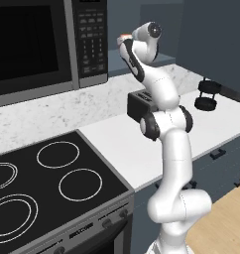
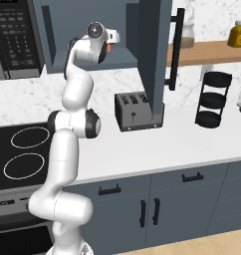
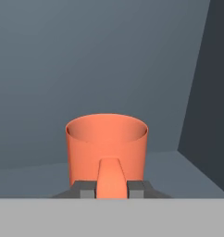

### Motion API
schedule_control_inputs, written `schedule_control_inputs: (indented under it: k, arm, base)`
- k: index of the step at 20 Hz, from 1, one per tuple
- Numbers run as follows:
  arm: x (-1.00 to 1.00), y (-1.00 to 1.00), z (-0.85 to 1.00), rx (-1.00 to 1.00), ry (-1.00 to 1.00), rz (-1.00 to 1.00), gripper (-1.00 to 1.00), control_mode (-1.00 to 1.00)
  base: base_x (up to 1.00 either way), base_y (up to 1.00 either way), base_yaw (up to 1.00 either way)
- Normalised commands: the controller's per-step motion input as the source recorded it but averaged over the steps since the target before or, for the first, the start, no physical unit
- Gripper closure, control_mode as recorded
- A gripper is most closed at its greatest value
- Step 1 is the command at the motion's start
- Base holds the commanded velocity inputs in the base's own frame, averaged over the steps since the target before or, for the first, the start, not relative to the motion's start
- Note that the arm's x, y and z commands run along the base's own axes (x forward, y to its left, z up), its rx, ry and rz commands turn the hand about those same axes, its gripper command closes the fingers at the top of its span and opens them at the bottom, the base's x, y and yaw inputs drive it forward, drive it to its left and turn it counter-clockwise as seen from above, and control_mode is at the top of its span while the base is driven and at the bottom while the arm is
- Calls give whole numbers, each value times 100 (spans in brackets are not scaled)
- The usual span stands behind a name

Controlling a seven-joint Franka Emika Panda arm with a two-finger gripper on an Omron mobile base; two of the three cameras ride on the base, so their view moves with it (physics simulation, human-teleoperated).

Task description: Gather all objects into one cabinet and sort the glasses and bowls to opposite sides.

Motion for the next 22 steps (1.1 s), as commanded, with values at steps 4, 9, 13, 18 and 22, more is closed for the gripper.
schedule_control_inputs:
  k: [4,9,13,18,22]
  arm:
    - [0,-1,0,1,4,0,100,-100]
    - [-4,0,0,0,4,0,100,-100]
    - [-12,0,5,0,4,0,100,-100]
    - [-33,0,6,1,0,0,100,-100]
    - [-67,-11,15,4,-10,1,100,-100]
  base:
    - [0,0,0]
    - [0,0,0]
    - [0,0,0]
    - [0,0,0]
    - [0,0,0]
